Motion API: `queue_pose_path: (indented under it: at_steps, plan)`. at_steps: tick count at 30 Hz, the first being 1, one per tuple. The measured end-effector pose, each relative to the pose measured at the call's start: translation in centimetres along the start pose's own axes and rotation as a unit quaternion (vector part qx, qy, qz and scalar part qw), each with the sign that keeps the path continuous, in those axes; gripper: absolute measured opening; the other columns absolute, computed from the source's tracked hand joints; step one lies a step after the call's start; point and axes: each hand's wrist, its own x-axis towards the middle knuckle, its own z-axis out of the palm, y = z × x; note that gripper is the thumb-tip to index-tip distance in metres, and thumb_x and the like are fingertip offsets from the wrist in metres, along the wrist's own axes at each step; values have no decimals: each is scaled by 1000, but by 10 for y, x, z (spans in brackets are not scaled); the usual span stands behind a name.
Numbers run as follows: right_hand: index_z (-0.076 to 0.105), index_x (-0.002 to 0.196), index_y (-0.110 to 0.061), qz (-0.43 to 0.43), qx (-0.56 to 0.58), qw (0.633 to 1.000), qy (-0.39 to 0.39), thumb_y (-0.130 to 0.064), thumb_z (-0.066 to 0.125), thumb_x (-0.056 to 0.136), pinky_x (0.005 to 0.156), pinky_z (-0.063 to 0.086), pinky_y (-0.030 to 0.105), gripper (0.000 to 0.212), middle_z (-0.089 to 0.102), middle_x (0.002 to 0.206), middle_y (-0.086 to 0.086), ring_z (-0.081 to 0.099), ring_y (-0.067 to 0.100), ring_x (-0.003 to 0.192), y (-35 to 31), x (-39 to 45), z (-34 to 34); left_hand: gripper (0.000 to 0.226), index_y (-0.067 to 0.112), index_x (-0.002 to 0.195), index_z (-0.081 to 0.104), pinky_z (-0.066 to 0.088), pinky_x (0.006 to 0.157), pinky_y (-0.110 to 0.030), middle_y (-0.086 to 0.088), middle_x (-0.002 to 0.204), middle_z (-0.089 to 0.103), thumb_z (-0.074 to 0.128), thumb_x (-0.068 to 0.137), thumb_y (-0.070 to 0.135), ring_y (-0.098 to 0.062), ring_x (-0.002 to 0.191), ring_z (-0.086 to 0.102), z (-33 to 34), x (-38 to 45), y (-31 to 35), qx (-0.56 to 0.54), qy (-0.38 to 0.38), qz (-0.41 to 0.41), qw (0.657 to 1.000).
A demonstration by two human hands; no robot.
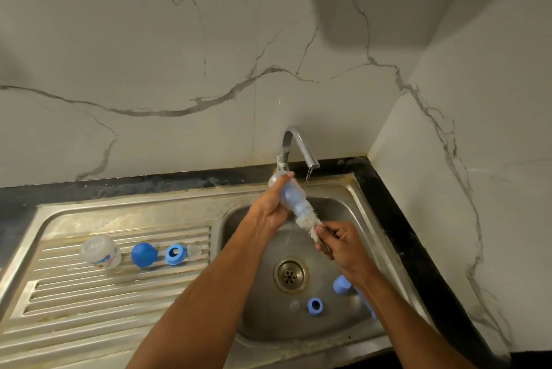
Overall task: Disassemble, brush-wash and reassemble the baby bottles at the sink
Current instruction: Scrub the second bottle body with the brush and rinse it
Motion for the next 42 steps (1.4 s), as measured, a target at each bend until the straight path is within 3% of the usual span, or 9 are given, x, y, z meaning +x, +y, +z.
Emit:
queue_pose_path:
  at_steps: [10,17,20,24,26,28,33,37,42]
  plan:
    - [73,70,-22,-6,-3,999,-34,-18,59,95,47,31,24,29,59,57,6,41,15,49,-10,-8,-15,68,5,132,49,52,99,-53,-18,116,62,83,74,19,-29,109,63,-7,7,12,-44,-7,29,999]
    - [71,72,-11,-14,-24,998,-53,-16,61,96,46,34,24,27,58,58,10,41,18,49,-10,-1,-13,71,5,136,51,56,95,-46,-17,116,62,86,76,22,-26,106,64,-16,-1,-7,-10,-93,18,995]
    - [71,72,-8,-30,-82,996,-33,-10,61,96,50,40,25,27,61,57,7,47,16,50,-7,-5,-26,64,4,132,57,53,102,-48,-22,133,59,80,79,31,-33,120,62,-21,-2,2,132,-73,23,988]
    - [74,73,-11,-98,-244,965,22,-11,69,91,60,53,23,18,65,57,-6,63,9,57,-6,7,-17,36,10,121,57,53,102,-45,-17,123,66,68,95,33,-33,115,67,-17,-3,5,237,-32,1,971]
    - [72,72,-18,-118,-298,946,49,-16,70,91,59,52,24,19,61,56,-11,62,6,57,-2,14,-8,23,8,117,57,54,97,-46,-17,123,63,60,100,24,-34,118,63,-8,-2,8,221,-11,17,975]
    - [73,75,-20,-128,-331,933,64,-22,70,91,56,50,20,17,60,58,-15,60,4,57,0,17,0,39,5,129,55,55,88,-46,-17,126,61,65,95,21,-34,118,60,6,-6,10,161,11,19,987]
    - [71,68,-5,-103,-147,984,25,-6,65,93,53,41,16,26,58,50,-7,50,5,47,-9,2,-2,57,2,123,51,41,113,-53,-17,128,59,81,83,28,-34,126,55,11,-3,23,53,18,6,998]
    - [72,68,-10,-39,-20,999,15,-8,61,96,45,33,22,30,57,52,7,40,12,46,-12,-2,-1,37,5,112,61,48,105,-47,-14,109,63,78,79,10,-26,107,62,9,-11,5,14,-36,-19,999]
    - [75,74,-12,-11,27,1000,6,-11,61,96,44,29,24,26,59,57,12,38,15,46,-9,-7,-6,58,4,126,57,57,86,-41,-12,102,67,82,74,5,-22,94,64,5,-8,16,-43,-54,-10,998]
